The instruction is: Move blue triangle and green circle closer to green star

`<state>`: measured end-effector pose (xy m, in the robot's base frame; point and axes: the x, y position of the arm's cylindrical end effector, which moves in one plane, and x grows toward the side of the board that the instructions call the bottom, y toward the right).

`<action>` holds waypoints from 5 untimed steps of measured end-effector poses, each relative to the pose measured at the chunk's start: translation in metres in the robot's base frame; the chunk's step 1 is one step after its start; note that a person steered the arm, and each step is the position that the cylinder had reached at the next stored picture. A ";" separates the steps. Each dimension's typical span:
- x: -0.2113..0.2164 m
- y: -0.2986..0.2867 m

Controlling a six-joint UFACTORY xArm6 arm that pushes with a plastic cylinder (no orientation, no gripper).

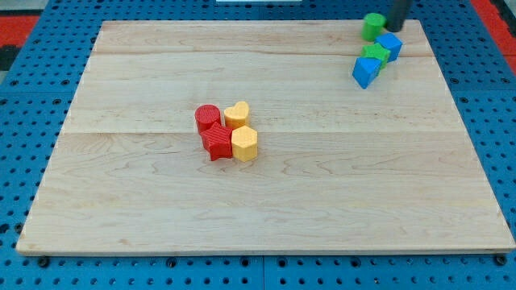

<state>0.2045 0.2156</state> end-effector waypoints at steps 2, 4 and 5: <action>0.000 -0.056; -0.011 -0.130; -0.003 -0.099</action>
<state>0.2018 0.1169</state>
